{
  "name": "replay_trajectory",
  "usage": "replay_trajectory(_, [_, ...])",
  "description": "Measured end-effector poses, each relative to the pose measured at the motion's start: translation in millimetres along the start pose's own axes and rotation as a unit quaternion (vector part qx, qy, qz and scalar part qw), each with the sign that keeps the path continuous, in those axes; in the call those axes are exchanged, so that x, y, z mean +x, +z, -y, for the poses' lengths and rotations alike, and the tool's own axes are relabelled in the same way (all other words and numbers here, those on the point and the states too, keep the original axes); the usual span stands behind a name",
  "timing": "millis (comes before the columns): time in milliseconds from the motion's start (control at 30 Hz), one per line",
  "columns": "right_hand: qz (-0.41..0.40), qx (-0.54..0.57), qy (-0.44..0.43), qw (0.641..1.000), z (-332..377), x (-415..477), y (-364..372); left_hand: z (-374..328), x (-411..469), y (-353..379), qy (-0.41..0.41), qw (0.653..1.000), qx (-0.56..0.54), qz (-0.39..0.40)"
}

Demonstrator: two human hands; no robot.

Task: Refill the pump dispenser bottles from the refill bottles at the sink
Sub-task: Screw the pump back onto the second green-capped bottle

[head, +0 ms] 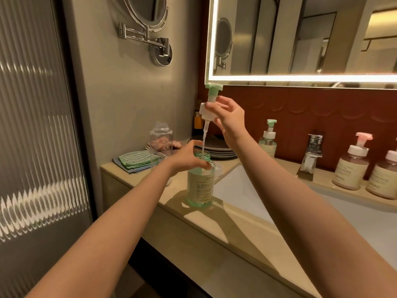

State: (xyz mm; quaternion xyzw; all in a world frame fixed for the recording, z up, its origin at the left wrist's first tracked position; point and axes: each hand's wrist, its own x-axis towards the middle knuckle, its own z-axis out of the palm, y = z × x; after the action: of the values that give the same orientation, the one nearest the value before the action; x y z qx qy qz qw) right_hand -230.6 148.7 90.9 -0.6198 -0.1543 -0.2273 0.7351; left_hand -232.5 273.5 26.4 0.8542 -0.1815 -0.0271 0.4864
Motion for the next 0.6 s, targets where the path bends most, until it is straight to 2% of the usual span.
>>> replay_trajectory(267, [0.033,-0.102,0.066,0.992,-49,-33,-15,5,-2,4,0.006,0.999,-0.022,-0.028])
replay_trajectory(600, [0.046,-0.134,0.074,0.987,-51,-36,-20,6,-7,8,0.006,0.998,-0.052,-0.036])
